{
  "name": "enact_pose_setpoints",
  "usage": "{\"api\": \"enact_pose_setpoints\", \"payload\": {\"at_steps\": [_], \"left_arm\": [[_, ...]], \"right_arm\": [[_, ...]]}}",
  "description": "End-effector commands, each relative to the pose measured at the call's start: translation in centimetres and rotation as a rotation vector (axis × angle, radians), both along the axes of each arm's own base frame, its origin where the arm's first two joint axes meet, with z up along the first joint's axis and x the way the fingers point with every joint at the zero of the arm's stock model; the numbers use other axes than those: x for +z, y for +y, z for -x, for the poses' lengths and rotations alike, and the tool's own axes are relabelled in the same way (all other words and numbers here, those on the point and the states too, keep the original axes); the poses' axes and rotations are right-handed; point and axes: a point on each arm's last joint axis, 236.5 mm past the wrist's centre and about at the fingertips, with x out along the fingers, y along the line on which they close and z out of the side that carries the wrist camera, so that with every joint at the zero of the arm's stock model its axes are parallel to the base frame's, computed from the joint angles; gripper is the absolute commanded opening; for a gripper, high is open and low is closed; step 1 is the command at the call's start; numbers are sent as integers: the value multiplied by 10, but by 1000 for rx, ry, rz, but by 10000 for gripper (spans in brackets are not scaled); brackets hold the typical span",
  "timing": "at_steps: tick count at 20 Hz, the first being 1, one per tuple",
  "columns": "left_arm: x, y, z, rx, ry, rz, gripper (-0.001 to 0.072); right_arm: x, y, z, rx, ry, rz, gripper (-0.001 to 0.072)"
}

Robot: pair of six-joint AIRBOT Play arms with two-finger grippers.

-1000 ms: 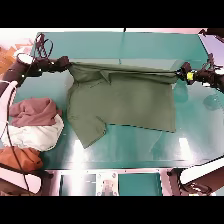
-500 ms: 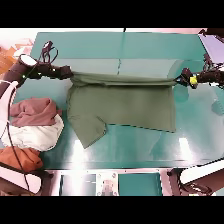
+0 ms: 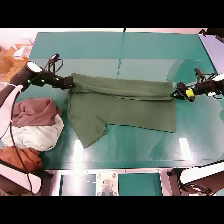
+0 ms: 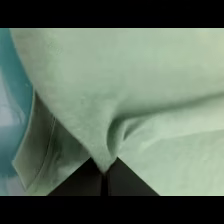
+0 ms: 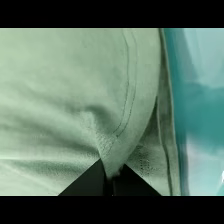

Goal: Fold the shirts.

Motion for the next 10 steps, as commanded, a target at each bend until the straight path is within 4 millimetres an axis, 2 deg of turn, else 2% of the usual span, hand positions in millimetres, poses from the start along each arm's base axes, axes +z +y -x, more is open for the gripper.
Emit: {"api": "enact_pose_setpoints", "payload": {"at_steps": [1,3,5,6,7,8,10], "left_arm": [[-16,-13,9,-29,42,3,23],[-16,-14,13,-40,56,8,22],[-15,-12,19,-43,82,18,24],[-13,-10,21,-37,102,27,158],[-7,-9,23,-42,121,40,506],[2,-7,25,-35,148,56,614],[29,2,33,-46,213,95,612]], "right_arm": [[-7,3,8,-12,34,-13,22],[-6,6,13,-9,57,-28,23],[-4,7,19,-4,87,-33,130],[0,7,21,13,98,-35,182],[6,3,26,21,124,-29,230],[13,-1,32,32,156,-18,271],[27,-14,50,52,228,16,273]]}}
